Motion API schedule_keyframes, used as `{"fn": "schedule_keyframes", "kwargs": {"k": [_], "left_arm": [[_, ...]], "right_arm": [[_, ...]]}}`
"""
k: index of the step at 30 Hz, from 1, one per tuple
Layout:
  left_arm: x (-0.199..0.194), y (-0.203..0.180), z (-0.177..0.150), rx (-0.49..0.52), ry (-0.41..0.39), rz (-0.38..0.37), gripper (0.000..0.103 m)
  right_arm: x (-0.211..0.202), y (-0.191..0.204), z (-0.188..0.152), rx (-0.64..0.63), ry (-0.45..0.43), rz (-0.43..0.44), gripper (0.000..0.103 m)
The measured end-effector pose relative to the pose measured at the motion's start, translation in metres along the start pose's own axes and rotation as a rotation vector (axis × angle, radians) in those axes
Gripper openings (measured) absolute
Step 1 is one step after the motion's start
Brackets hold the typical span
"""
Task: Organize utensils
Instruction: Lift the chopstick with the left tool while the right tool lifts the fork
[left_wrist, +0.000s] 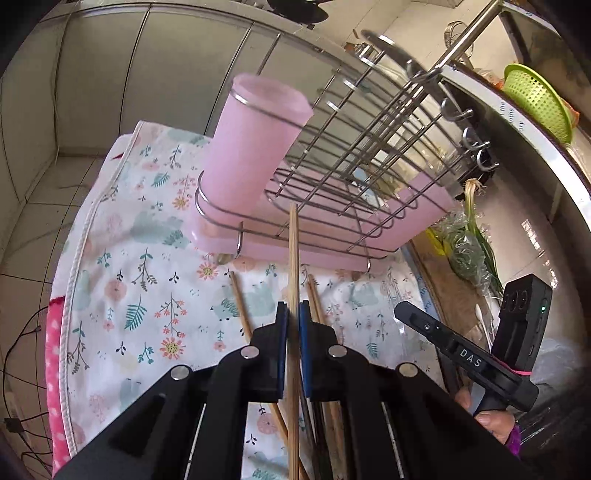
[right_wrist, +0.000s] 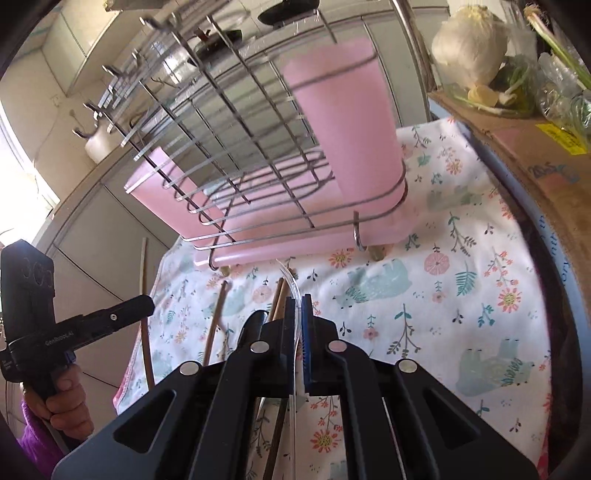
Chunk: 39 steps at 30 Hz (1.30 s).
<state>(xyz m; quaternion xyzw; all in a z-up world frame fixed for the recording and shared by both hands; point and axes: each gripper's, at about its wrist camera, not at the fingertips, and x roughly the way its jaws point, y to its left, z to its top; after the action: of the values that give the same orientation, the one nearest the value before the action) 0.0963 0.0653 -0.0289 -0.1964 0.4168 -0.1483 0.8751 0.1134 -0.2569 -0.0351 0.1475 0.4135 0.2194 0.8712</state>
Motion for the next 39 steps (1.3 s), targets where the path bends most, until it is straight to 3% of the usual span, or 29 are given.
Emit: {"fn": "schedule_keyframes", "kwargs": {"k": [7,19,39], "left_arm": [[-0.044,-0.021,0.01,0.036,-0.123,-0.024,0.006],[-0.112,-0.042,0.041,0.082,-0.339,0.018,0.006],[-0.185,-0.079,0.109,0.153,-0.539,0.019,0.006]], "right_arm": [[-0.039,0.011,0.007,0.014,-0.135,0.035,0.004],[-0.079,0.031,0.043,-0.054,-0.361,0.071,0.004],[-0.112,0.05,0.121,-0.101,-0.55,0.097,0.004]]}}
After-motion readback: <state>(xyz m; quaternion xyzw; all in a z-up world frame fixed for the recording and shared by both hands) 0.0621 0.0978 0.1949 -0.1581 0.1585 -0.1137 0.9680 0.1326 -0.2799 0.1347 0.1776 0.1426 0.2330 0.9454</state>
